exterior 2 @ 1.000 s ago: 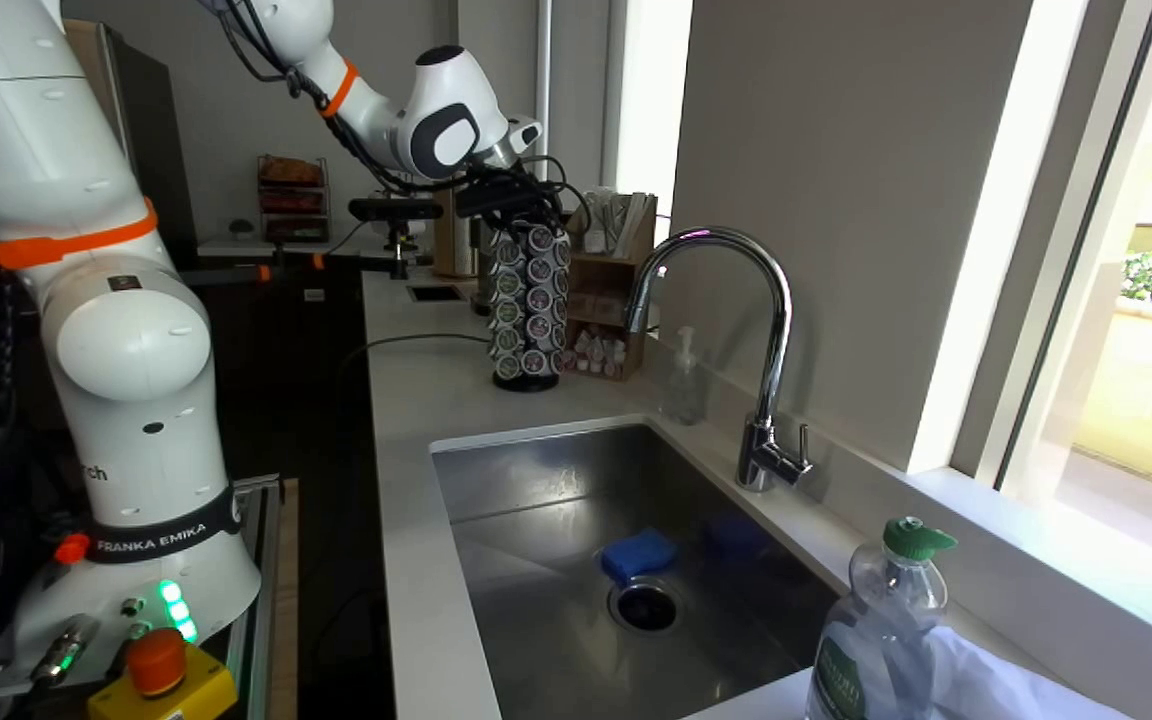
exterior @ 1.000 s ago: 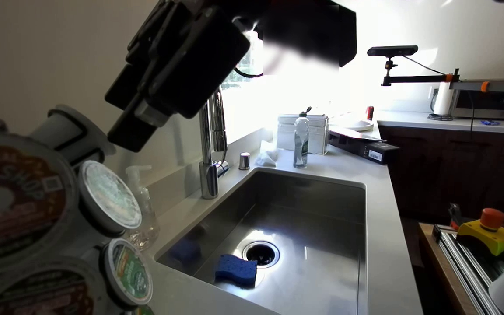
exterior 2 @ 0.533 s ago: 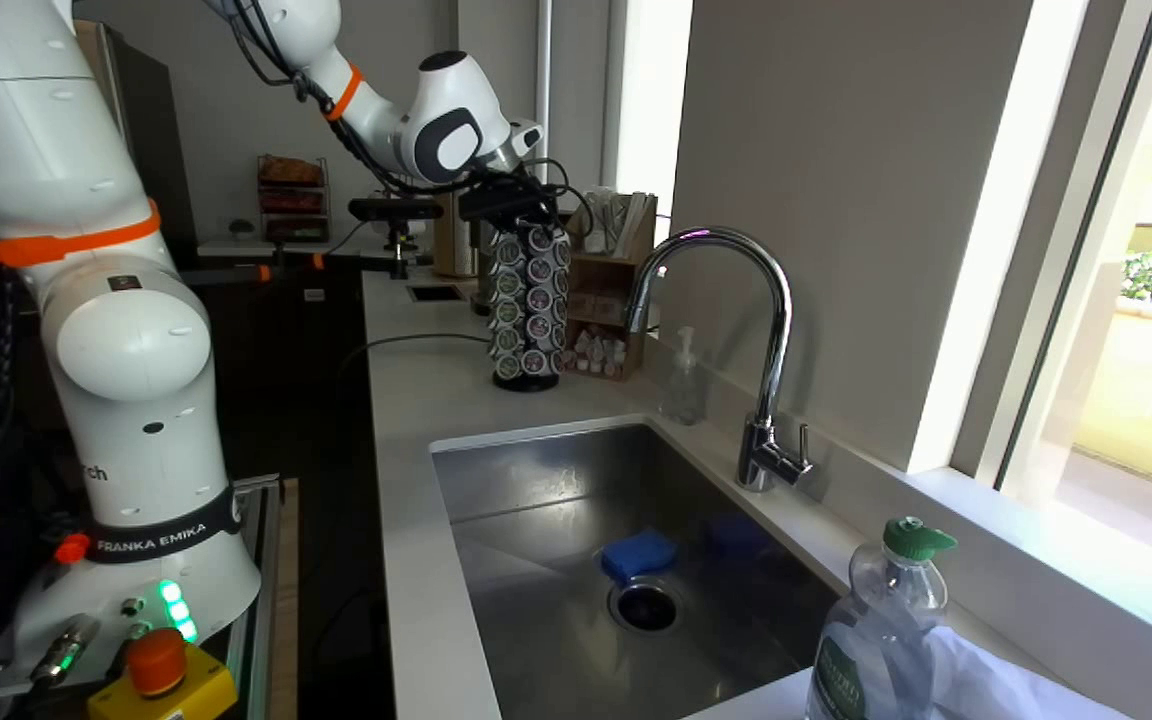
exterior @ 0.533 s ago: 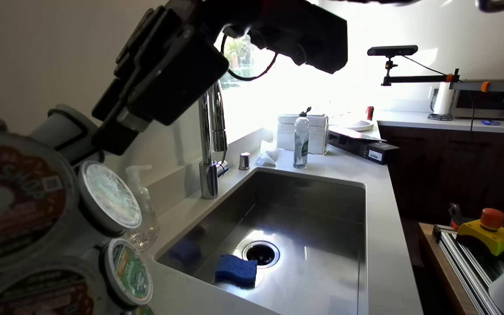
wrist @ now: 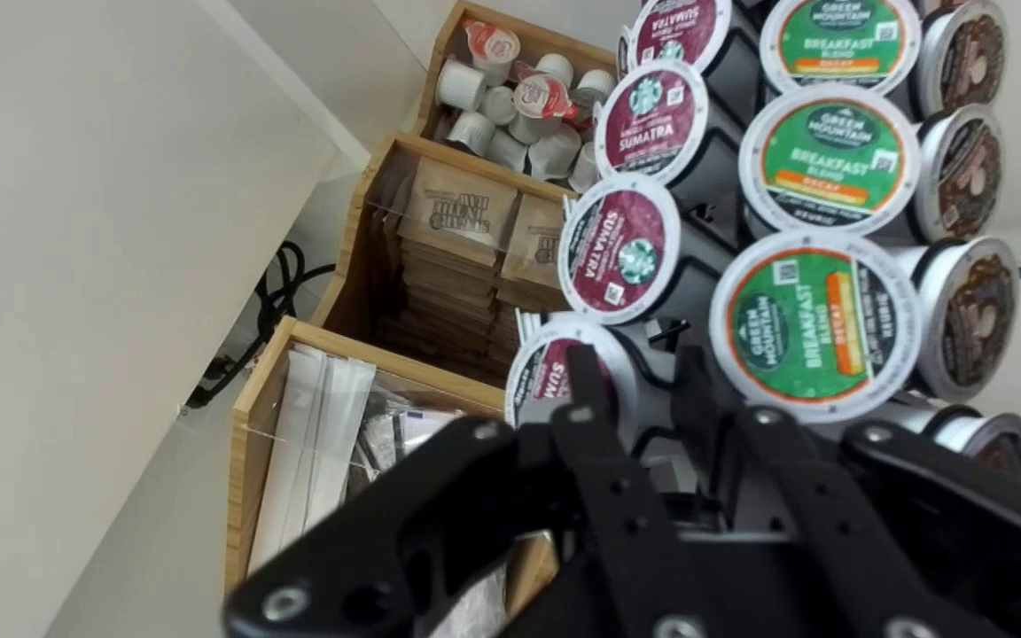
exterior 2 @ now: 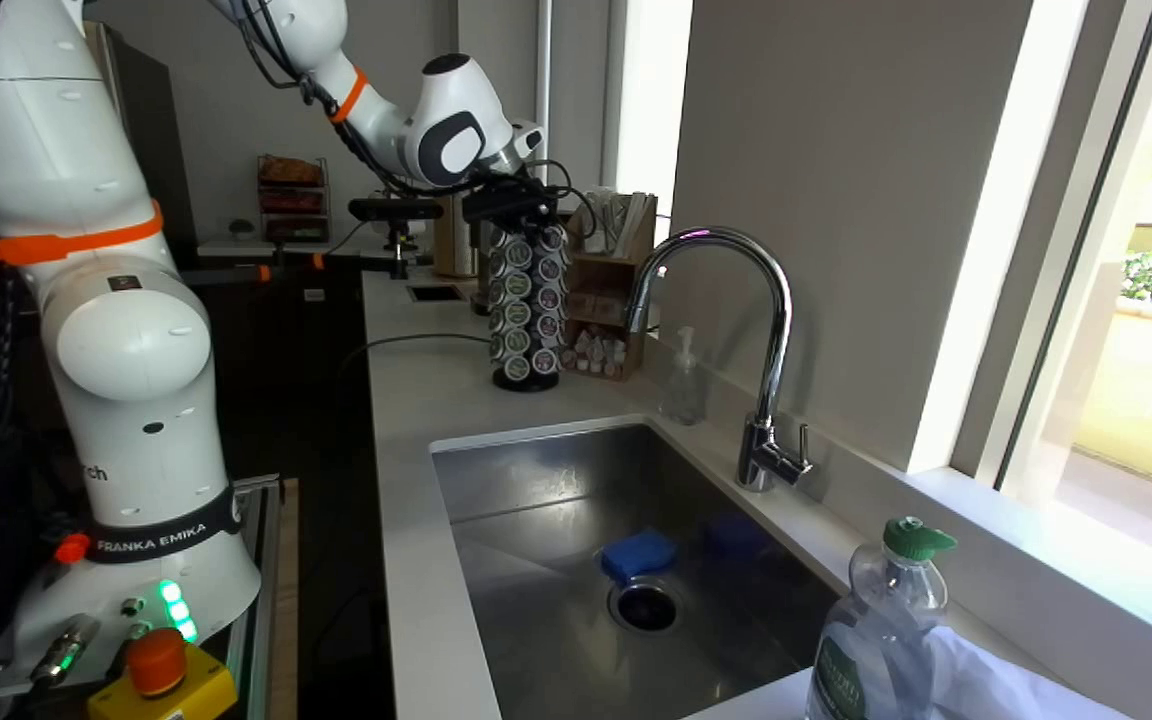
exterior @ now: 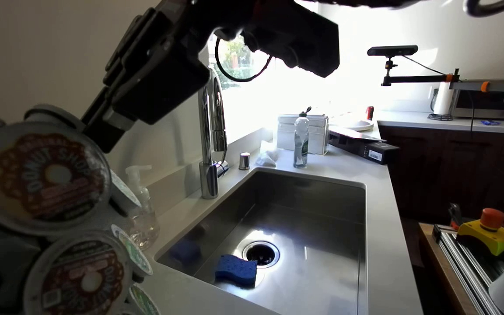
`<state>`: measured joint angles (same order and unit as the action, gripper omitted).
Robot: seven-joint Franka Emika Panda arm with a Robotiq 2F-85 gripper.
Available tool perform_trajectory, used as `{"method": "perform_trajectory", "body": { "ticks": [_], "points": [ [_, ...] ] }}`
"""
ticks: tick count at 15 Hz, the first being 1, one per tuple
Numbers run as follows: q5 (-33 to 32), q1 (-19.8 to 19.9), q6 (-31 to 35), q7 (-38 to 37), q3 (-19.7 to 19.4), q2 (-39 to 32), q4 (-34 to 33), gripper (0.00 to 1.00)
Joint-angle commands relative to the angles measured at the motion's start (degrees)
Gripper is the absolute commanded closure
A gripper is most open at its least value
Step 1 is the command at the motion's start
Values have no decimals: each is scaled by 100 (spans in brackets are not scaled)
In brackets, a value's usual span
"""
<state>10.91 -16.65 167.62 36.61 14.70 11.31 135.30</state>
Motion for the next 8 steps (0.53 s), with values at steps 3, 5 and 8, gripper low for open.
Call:
{"method": "perform_trajectory", "body": {
  "ticks": [3,5,8],
  "points": [
    [-49,-2,122,77,14,-174,-97,100],
    [-52,4,112,93,5,-185,-104,99],
    [-65,10,121,93,10,-176,-101,100]
  ]
}}
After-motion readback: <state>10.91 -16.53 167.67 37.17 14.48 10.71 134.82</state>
